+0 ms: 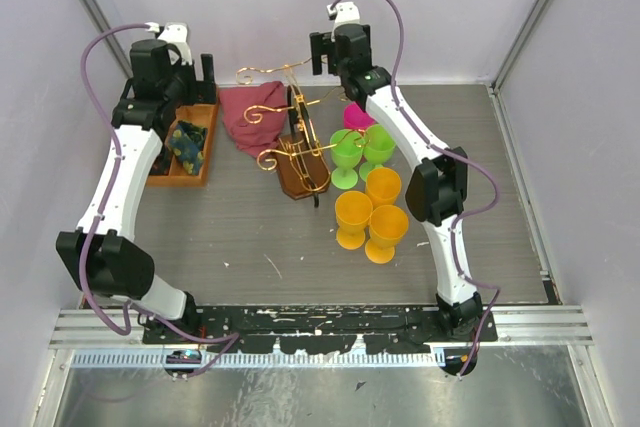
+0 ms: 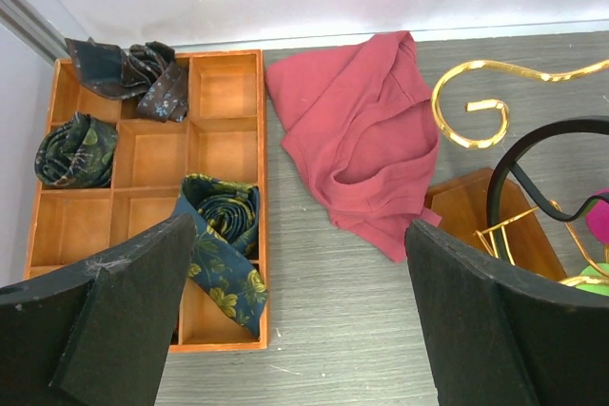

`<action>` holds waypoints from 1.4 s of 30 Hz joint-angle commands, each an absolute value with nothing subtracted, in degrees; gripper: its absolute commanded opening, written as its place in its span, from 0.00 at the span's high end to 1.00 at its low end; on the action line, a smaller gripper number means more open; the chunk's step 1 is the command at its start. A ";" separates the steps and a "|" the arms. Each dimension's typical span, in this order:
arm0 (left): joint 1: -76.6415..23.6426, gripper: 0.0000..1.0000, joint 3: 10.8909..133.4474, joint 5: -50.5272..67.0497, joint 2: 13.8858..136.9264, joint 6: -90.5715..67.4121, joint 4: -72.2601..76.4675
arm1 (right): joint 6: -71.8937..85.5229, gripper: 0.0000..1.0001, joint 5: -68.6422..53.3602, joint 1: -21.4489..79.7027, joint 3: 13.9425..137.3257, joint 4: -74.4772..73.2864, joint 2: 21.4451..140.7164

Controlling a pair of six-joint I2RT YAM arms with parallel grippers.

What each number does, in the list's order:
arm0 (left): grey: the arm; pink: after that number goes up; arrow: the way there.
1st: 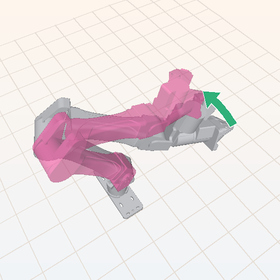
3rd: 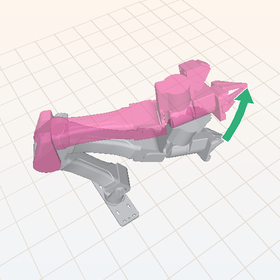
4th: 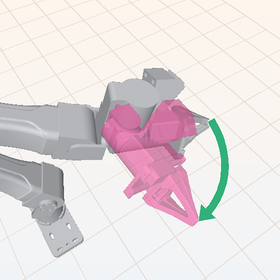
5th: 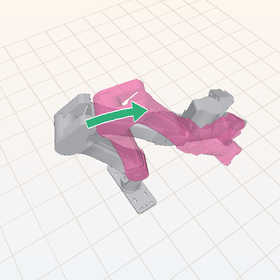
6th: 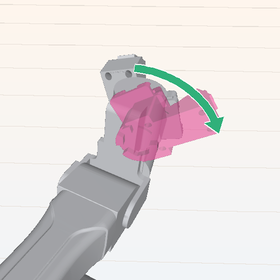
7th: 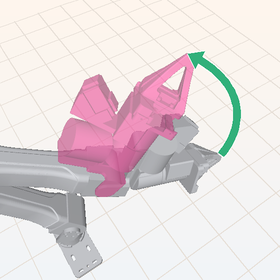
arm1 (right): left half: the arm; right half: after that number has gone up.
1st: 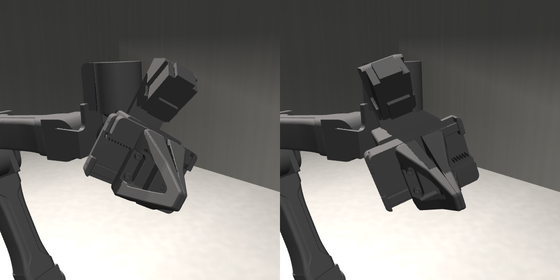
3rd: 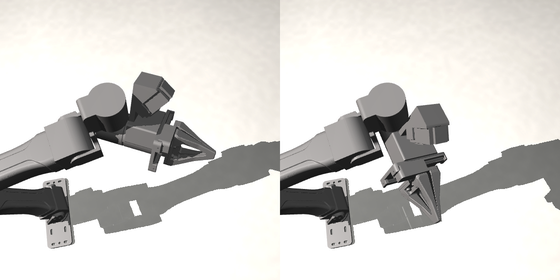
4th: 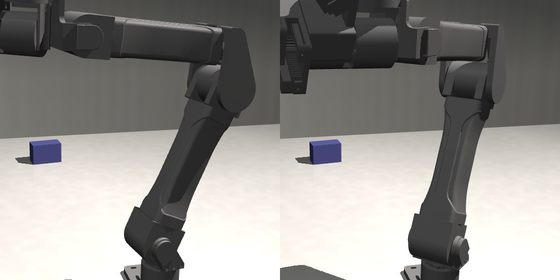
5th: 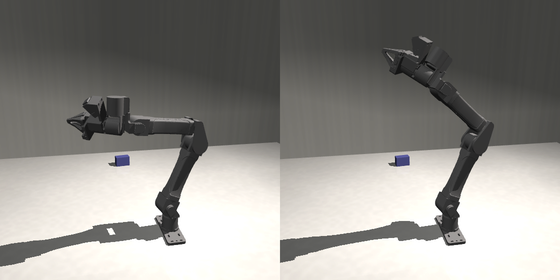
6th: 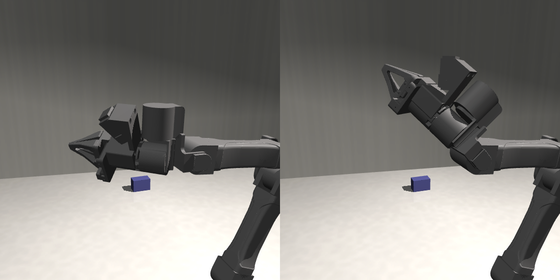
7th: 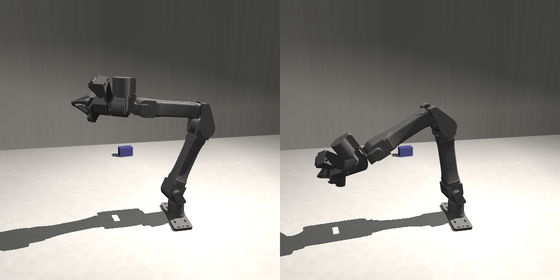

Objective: Place the wine glass upside down on the wine glass rack

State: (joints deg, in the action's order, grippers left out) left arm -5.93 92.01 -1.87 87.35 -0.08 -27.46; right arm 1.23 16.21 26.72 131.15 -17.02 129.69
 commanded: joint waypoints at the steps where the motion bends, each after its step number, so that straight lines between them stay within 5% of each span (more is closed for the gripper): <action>1: -5.98 0.02 94.92 -1.80 88.01 0.71 -27.16 | -1.03 0.00 19.64 25.04 134.56 -6.45 130.18; 12: -6.00 0.02 94.62 -1.67 88.66 -0.17 -26.92 | -2.95 0.00 22.18 23.78 134.52 -2.96 131.17; 27: -5.99 0.02 95.37 0.25 90.29 -3.18 -23.04 | 0.02 0.00 6.86 23.78 123.89 -11.47 118.51; 42: -5.94 0.02 117.36 9.77 102.44 -8.93 -28.47 | 7.82 0.00 6.99 13.99 114.69 -27.09 106.30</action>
State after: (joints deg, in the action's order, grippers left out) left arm -5.93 109.32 4.12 98.45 -5.76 -25.82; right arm 2.90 6.70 20.16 116.60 -20.49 111.44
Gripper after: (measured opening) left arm 0.979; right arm 0.999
